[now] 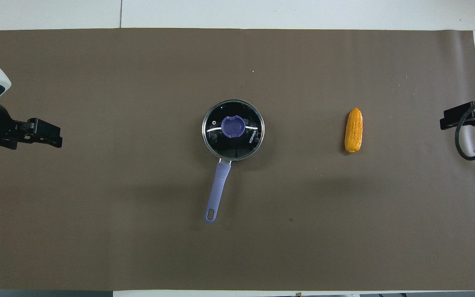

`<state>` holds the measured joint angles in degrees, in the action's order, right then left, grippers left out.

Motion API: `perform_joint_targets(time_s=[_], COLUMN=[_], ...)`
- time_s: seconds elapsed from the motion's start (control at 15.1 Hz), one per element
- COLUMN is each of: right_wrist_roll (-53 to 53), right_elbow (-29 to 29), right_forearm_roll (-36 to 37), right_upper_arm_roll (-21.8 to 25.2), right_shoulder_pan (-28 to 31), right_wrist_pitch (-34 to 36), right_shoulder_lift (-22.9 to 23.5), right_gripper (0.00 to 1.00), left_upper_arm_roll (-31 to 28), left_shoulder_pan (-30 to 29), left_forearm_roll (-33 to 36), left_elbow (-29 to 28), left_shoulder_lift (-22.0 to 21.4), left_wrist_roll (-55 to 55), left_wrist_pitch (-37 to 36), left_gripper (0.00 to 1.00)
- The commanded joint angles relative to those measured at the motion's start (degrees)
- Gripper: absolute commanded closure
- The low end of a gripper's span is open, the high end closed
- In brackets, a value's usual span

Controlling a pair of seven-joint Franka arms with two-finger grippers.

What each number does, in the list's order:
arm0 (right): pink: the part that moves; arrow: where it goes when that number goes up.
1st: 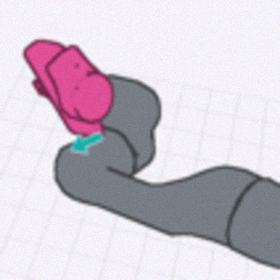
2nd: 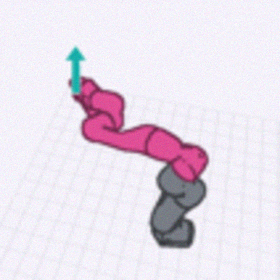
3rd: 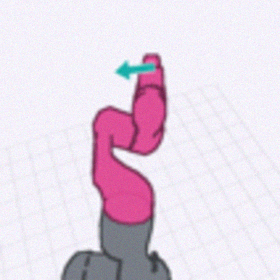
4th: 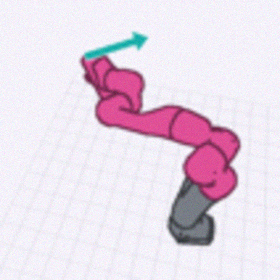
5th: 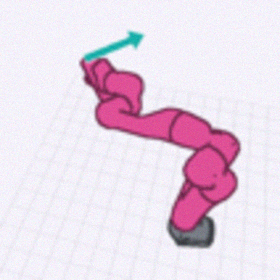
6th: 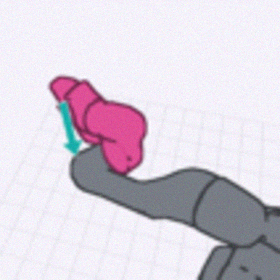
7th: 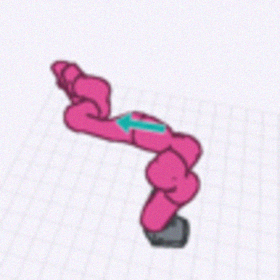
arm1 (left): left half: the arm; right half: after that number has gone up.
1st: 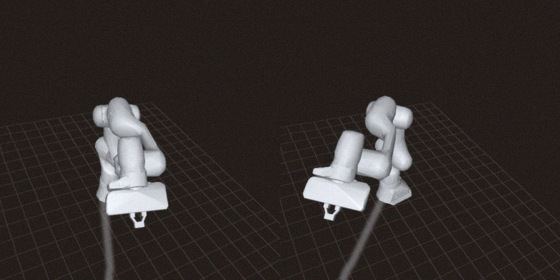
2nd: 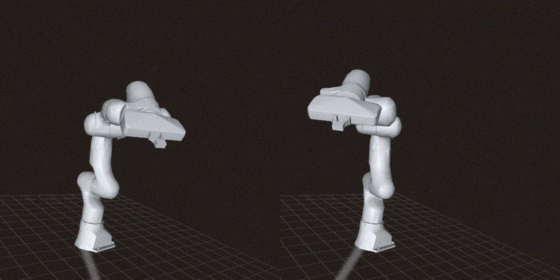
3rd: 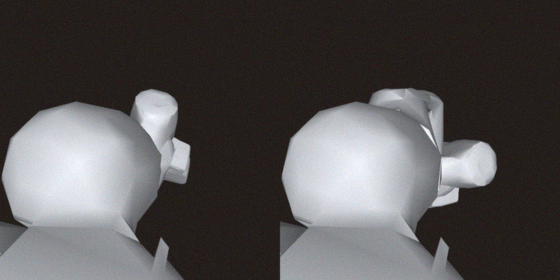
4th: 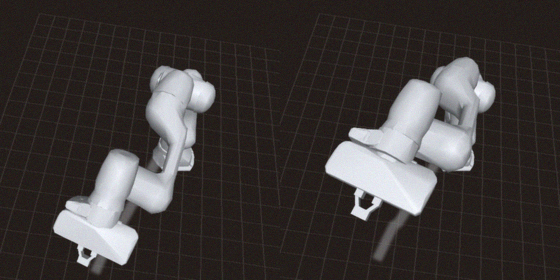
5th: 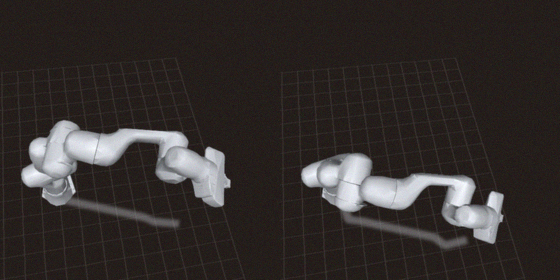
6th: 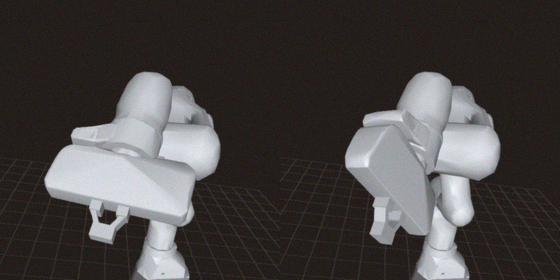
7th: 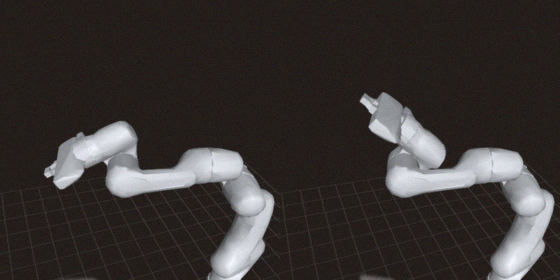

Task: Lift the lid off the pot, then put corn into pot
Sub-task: 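Reach the left gripper to the pot lid knob while the right gripper reaches the corn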

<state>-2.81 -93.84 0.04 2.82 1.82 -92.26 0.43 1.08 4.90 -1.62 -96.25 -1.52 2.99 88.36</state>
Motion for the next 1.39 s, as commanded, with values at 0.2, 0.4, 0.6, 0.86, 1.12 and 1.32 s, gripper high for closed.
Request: perform_joint_targets(time_s=[0.2, 0.4, 0.6, 0.86, 1.12, 1.32], right_wrist_roll=[0.78, 0.52, 0.70, -1.49, 1.20, 6.31], right_elbow=[-0.82, -0.73, -0.73, -3.79, -12.15, -17.14], right_forearm_roll=[-0.91, -0.83, -0.91, -1.35, -1.44, -1.44], right_upper_arm_roll=[-0.44, -0.44, -0.36, -0.09, -1.06, -1.15], right_shoulder_pan=[0.55, 0.37, 1.16, 0.82, -2.70, -5.68], right_wrist_pitch=[-0.55, -0.55, -0.46, -2.55, -13.10, -24.40], right_shoulder_lift=[-0.61, -0.61, -0.78, -1.48, -1.14, 4.74], right_gripper=[0.00, 0.00, 0.00, 0.00, 0.00, 0.00], left_upper_arm_roll=[0.32, 0.41, 0.76, 1.29, 0.85, 0.67], left_shoulder_pan=[-0.06, 0.11, 1.17, 10.54, 21.88, 27.17], left_forearm_roll=[-0.84, -0.84, -1.19, -5.41, -4.88, -4.09], left_elbow=[-0.52, -0.61, -0.69, 4.38, 21.07, 24.97], left_shoulder_lift=[-1.02, -1.03, -0.50, 6.16, 23.46, 29.03], left_wrist_roll=[-0.26, -0.09, 1.58, 9.99, 24.59, 30.14], left_wrist_pitch=[0.23, 0.85, 6.01, 8.84, 8.84, 12.43], left_gripper=[0.00, 0.00, 0.00, 0.00, 0.00, 0.00])
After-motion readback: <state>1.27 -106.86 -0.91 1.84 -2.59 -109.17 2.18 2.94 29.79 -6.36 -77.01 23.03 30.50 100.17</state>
